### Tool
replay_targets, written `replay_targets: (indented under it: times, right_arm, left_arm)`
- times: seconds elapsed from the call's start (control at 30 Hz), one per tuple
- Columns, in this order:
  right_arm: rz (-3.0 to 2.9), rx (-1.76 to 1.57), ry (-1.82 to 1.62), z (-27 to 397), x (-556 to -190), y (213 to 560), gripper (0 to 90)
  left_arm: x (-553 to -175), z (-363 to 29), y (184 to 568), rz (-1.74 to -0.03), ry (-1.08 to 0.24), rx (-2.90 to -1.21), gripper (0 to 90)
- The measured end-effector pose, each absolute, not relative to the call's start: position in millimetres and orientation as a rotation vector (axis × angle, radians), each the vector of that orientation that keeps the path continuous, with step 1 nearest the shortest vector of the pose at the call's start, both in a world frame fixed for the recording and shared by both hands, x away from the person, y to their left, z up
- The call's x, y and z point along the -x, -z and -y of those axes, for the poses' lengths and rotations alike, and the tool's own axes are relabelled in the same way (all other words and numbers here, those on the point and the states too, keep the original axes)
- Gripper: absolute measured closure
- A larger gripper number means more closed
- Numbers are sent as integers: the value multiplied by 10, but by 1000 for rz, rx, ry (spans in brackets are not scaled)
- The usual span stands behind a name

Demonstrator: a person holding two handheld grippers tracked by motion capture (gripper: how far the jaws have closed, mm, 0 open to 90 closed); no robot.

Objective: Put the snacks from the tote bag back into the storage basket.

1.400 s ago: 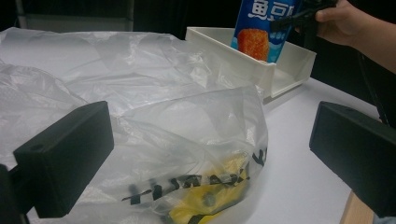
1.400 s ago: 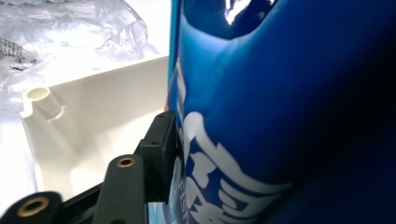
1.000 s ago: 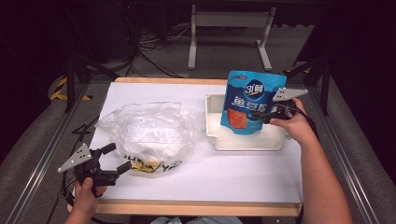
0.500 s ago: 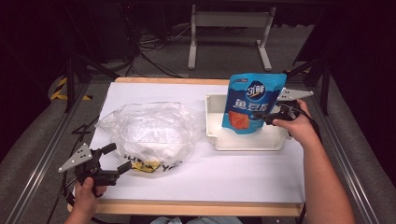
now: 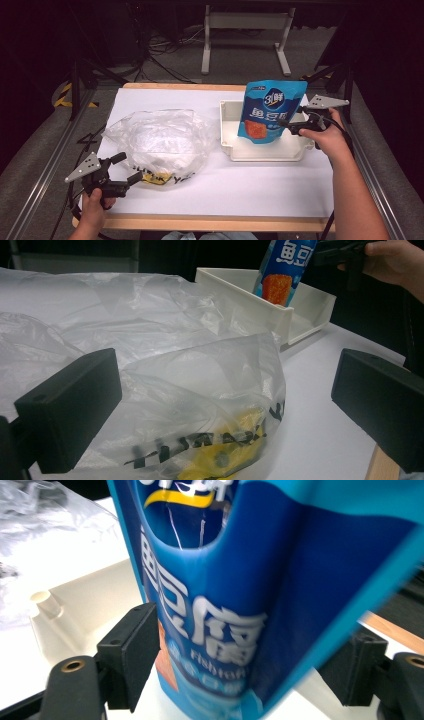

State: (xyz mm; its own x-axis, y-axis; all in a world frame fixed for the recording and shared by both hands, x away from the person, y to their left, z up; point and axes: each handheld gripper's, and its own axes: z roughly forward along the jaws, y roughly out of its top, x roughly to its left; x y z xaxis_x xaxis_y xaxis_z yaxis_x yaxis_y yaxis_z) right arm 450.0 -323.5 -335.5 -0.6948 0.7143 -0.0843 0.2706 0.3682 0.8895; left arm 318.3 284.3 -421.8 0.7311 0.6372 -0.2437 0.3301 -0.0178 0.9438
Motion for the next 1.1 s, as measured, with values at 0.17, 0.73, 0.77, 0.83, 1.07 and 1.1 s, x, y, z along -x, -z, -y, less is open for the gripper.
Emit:
replay_targets:
  times: [0.17, 0.73, 0.77, 0.83, 1.07, 1.1]
  right_arm:
    - [-2133, -870, -1271, 3318, -4331, 3281, 244]
    - [-2077, -872, -1395, 3264, -3783, 2959, 217]
    - [-2075, -865, -1410, 3235, -3749, 2940, 208]
    - [-2069, -869, -1440, 3177, -3692, 2912, 199]
    - [-2084, -866, -1497, 2925, -3527, 2884, 159]
    - [-2088, -854, -1496, 2892, -3511, 2886, 159]
  left_arm:
    - [-3182, -2840, 4216, -796, -290, -1620, 4]
    - [-3176, -2828, 4219, -801, -298, -1614, 4]
    - [-3177, -2829, 4219, -799, -297, -1617, 4]
    - [-3176, -2828, 4219, -800, -296, -1617, 4]
    - [-3171, -2831, 4215, -797, -298, -1616, 4]
    - [-3169, -2835, 4212, -796, -296, -1621, 4]
